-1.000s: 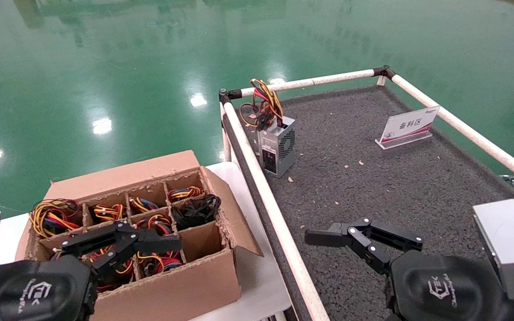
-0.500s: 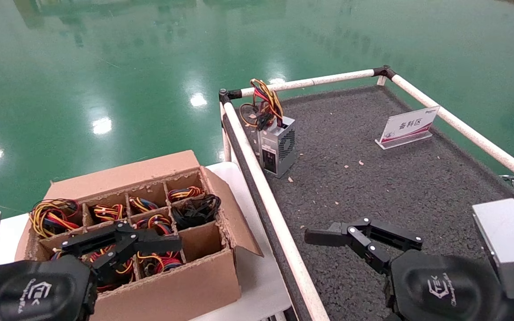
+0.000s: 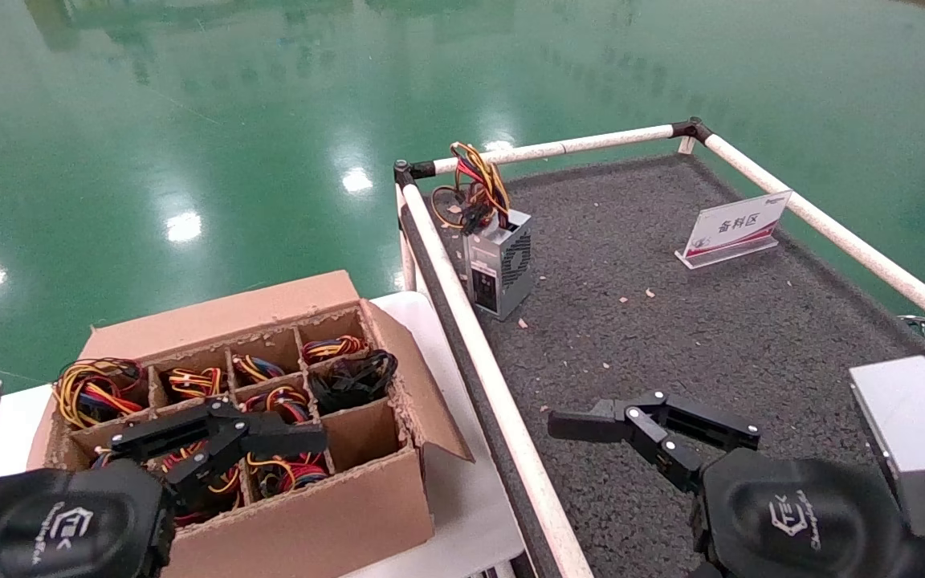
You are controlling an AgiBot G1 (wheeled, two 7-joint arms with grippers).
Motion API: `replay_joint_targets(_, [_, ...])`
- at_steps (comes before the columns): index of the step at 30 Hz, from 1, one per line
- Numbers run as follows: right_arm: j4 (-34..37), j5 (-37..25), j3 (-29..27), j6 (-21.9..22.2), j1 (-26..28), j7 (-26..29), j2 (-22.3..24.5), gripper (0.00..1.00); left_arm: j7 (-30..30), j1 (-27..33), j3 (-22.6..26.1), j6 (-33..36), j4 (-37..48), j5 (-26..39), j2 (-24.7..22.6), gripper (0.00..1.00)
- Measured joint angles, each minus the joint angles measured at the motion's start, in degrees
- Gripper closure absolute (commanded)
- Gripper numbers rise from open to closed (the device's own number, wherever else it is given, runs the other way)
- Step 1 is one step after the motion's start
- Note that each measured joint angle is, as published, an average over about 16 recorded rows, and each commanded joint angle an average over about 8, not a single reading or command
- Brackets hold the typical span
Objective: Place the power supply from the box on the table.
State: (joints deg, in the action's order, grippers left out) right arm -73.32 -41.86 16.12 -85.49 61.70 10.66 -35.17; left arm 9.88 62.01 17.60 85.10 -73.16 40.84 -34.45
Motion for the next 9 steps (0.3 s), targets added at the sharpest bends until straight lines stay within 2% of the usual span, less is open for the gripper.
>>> replay_joint_targets(9, [0.0,0.0,0.0,0.0,0.0,0.0,0.0,0.0,0.0,0.0,0.0,0.0,0.0,0.0,0.0,0.0])
